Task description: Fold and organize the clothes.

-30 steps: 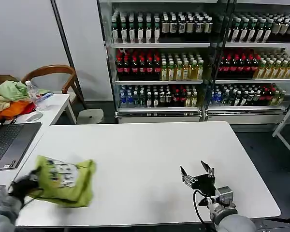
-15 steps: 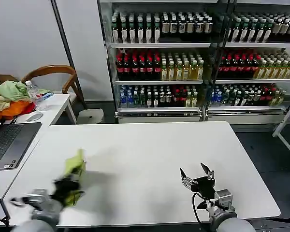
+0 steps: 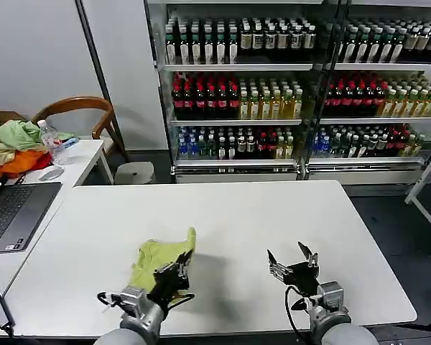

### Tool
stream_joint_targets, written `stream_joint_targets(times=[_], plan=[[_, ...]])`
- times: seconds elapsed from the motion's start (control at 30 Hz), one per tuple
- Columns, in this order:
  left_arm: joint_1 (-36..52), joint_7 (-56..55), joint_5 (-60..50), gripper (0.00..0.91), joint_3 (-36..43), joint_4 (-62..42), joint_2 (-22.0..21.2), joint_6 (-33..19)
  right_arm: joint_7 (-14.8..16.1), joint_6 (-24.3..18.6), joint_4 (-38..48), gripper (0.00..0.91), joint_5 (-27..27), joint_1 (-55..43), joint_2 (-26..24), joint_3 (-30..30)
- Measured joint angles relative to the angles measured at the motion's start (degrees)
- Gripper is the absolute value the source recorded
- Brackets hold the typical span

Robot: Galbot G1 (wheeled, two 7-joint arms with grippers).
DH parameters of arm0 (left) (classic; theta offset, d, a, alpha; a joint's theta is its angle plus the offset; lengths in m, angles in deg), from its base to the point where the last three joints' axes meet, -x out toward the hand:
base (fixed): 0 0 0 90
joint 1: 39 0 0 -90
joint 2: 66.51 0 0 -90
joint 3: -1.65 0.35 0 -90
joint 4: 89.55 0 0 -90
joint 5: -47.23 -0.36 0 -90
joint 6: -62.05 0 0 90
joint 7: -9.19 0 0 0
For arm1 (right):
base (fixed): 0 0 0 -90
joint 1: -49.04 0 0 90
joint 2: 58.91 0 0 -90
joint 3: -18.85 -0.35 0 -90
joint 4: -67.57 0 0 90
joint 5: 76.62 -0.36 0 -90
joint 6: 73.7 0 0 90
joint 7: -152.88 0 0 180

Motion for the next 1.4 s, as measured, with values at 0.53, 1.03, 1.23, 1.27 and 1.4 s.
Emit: stream_joint_targets(times=[0.53, 1.03, 1.23, 1.27, 1.4], plan=[[9.22, -4.13, 3.81, 0.907, 4.43, -9.27, -6.01, -4.24, 0.15, 0.22, 0.13, 0.907, 0.09, -1.19, -0.28, -0.36], [7.45, 0.43, 3.08, 0.907, -2.52, -6.86, -1.88, -12.09, 1.05, -0.29, 4.31, 0.907, -1.45, -6.81, 1.43, 2.24], [4.5, 3.68, 0.32, 0.907, -10.65, -8.15, 1.49, -14.62, 1.66, 0.91, 7.42, 0.907, -6.68, -9.95, 2.6, 5.03], [3.87, 4.16, 0.0, 0.907, -12.01, -8.19, 1.98, -14.98, 1.69, 1.25, 7.9, 0.907, -7.77, -10.38, 2.8, 5.57], [1.9, 5.77, -0.85, 0.907, -15.45, -8.39, 2.94, -16.07, 1.94, 2.98, 10.1, 0.907, -12.61, -12.1, 3.86, 8.18]])
